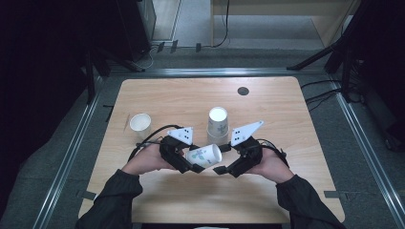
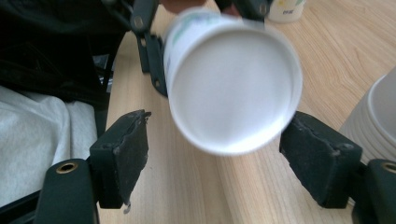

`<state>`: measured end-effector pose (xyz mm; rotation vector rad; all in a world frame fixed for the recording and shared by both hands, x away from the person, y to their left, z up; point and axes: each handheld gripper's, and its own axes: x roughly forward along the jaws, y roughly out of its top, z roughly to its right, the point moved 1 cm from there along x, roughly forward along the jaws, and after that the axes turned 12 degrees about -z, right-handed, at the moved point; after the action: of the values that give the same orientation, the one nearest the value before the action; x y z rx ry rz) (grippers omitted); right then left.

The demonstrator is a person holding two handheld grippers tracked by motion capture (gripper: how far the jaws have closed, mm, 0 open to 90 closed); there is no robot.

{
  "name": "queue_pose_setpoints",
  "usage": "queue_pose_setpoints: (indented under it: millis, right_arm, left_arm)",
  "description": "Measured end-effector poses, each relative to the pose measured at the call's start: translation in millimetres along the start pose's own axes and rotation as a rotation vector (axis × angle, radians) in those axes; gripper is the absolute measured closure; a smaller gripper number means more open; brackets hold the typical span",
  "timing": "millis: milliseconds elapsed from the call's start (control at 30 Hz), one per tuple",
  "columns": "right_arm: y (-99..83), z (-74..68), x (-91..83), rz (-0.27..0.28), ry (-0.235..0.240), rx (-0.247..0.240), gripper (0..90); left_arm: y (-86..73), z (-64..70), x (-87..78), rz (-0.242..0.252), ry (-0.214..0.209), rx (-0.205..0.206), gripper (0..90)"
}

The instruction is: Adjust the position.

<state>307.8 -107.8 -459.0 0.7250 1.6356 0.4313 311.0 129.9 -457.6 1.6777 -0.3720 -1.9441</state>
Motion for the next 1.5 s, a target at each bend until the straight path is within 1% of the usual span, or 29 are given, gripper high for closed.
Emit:
queue_pose_setpoints:
  millis: [67, 100, 133, 167, 233, 300, 333, 367, 400, 467, 533, 567, 633, 800, 900, 933, 967, 1067, 1167, 1233, 1300, 1333, 1367, 1400, 1500]
  right_arm:
    - [-0.2, 0.2, 0.9, -0.006, -0.008, -0.003, 24.6]
    - [-0.1, -0.1, 1.2, -0.007, -0.008, -0.003, 24.9]
    - [0.1, -0.5, 1.6, -0.008, -0.009, -0.003, 25.0]
    - [0.3, -0.9, 1.9, -0.008, -0.010, -0.007, 25.3]
    - [0.7, -1.3, 2.4, -0.006, -0.015, -0.011, 25.5]
    - [0.7, -1.1, 2.3, -0.004, -0.016, -0.012, 25.6]
    - [0.7, -1.0, 2.3, -0.003, -0.017, -0.011, 25.7]
    - [0.7, -0.8, 2.3, -0.001, -0.016, -0.010, 26.0]
    - [0.7, -0.7, 2.5, -0.003, -0.016, -0.010, 25.9]
    - [0.7, -0.4, 2.9, -0.004, -0.021, -0.013, 26.1]
    - [0.7, -0.2, 3.7, -0.006, -0.023, -0.014, 26.3]
    - [0.7, -0.1, 4.4, -0.008, -0.024, -0.015, 26.3]
    - [0.8, -0.4, 5.7, -0.013, -0.024, -0.019, 26.3]
    - [1.5, -1.8, 10.5, -0.031, -0.023, -0.031, 26.3]
    - [2.2, -2.2, 13.2, -0.040, -0.023, -0.036, 26.5]
    - [2.7, -2.2, 14.0, -0.041, -0.019, -0.040, 26.8]
    - [2.9, -2.5, 14.8, -0.042, -0.019, -0.042, 27.0]
    - [3.6, -2.1, 18.6, -0.050, -0.020, -0.046, 27.1]
    - [4.0, -1.8, 22.5, -0.061, -0.007, -0.047, 28.3]
    - [4.8, -2.2, 24.8, -0.068, -0.008, -0.055, 28.9]
    - [5.5, -3.3, 27.1, -0.075, 0.002, -0.061, 29.7]
    - [5.9, -3.1, 27.9, -0.074, -0.002, -0.070, 29.9]
    - [5.8, -4.6, 28.4, -0.084, 0.005, -0.062, 31.1]
    - [6.0, -4.8, 29.0, -0.084, 0.006, -0.070, 33.7]
    - [5.8, -6.0, 29.6, -0.093, 0.009, -0.084, 35.0]
  left_arm:
    - [2.0, 1.2, -3.6, -0.022, 0.008, 0.015, 31.3]
    - [3.2, 1.6, -5.0, -0.033, 0.002, 0.018, 31.3]
    - [4.4, 2.3, -6.5, -0.042, 0.012, 0.029, 31.3]
    - [6.1, 2.1, -8.6, -0.053, 0.008, 0.035, 31.3]
    - [8.6, 2.2, -11.0, -0.075, 0.015, 0.046, 31.3]
    - [11.3, 1.5, -13.3, -0.109, 0.010, 0.049, 31.2]
    - [12.6, 1.5, -14.2, -0.116, 0.018, 0.055, 31.3]
    - [14.4, 0.1, -15.5, -0.134, 0.011, 0.056, 31.3]
    - [16.1, -0.7, -15.9, -0.147, 0.014, 0.059, 31.3]
    - [19.1, -2.1, -16.3, -0.180, 0.006, 0.057, 31.1]
    - [21.9, -2.8, -16.9, -0.183, -0.010, 0.062, 30.9]
    - [23.1, -2.8, -16.6, -0.187, -0.002, 0.062, 31.0]
    - [25.1, -3.1, -14.1, -0.217, 0.009, 0.063, 31.1]
    - [24.8, -0.2, -6.7, -0.253, 0.006, 0.066, 31.2]
    - [24.3, 0.9, -2.0, -0.289, 0.017, 0.060, 31.2]
    - [24.0, 1.4, -0.8, -0.298, 0.011, 0.053, 31.2]
    - [23.9, 1.4, 0.4, -0.307, 0.013, 0.058, 31.2]
    - [24.3, 1.9, 4.2, -0.321, 0.010, 0.053, 31.2]
    - [25.3, 2.9, 9.2, -0.335, -0.003, 0.058, 31.2]
    - [25.9, 4.1, 12.8, -0.345, -0.011, 0.061, 31.2]
    - [26.7, 5.1, 16.7, -0.358, -0.017, 0.070, 31.2]
    - [27.0, 5.9, 18.3, -0.360, -0.016, 0.073, 31.2]
    - [27.4, 6.4, 19.3, -0.363, -0.022, 0.074, 31.2]
    - [27.6, 6.8, 20.0, -0.364, -0.021, 0.077, 31.2]
    - [27.3, 7.6, 21.5, -0.359, -0.026, 0.084, 31.3]
